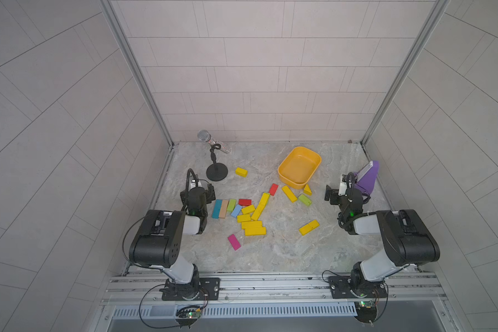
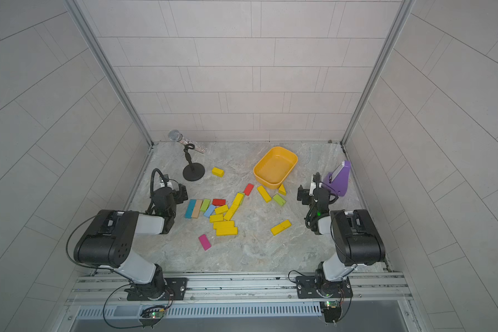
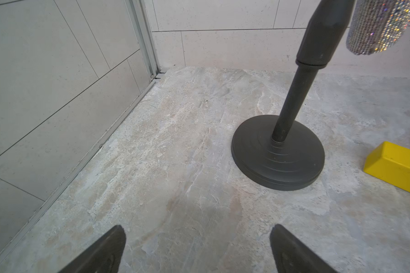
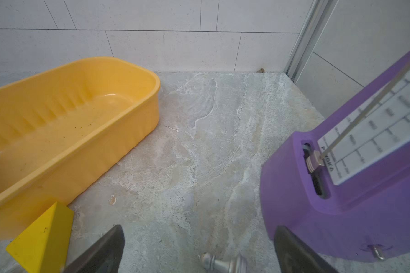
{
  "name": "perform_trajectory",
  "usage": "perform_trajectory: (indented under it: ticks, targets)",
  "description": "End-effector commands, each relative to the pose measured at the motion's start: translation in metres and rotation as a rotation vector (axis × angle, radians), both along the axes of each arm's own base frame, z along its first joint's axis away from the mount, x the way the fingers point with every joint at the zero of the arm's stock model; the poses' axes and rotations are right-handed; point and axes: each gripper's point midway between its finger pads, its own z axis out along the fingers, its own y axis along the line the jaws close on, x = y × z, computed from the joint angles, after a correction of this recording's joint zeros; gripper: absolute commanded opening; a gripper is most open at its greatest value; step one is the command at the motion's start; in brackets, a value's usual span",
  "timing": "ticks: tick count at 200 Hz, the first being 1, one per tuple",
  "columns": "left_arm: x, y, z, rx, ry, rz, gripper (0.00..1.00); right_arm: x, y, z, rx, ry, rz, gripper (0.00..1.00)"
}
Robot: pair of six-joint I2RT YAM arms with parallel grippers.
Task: Pick out the yellow building blocks
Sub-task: Pick up the building block from the center of the board.
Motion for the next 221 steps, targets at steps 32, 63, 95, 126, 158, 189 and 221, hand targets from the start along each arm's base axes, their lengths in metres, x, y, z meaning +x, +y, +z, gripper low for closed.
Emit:
perform_trajectory:
  ticks: [32, 63, 95, 126, 158, 189, 221]
  targets:
    - [0.001, 0.000, 0.007, 0.020, -0.027, -0.004, 1.00, 0.003, 0.001, 0.003, -0.016, -0.006, 0.011, 1.00]
    - [-0.002, 0.001, 0.008, 0.021, -0.042, -0.001, 1.00, 0.003, 0.001, 0.003, -0.017, -0.008, 0.011, 1.00]
    - [-0.007, -0.005, 0.013, 0.084, -0.067, 0.026, 1.00, 0.003, 0.001, 0.003, -0.017, -0.009, 0.011, 1.00]
    - [-0.013, -0.006, 0.017, 0.118, -0.091, 0.053, 1.00, 0.003, 0.001, 0.003, -0.019, -0.006, 0.011, 1.00]
    - [-0.012, -0.006, 0.017, 0.119, -0.092, 0.055, 1.00, 0.003, 0.002, 0.003, -0.018, -0.008, 0.012, 1.00]
    - [-0.011, -0.005, 0.016, 0.113, -0.083, 0.052, 1.00, 0.003, 0.002, 0.003, -0.015, -0.007, 0.012, 1.00]
    - [-0.003, 0.004, 0.009, 0.042, -0.036, 0.046, 1.00, 0.000, 0.000, 0.008, -0.007, -0.027, 0.009, 1.00]
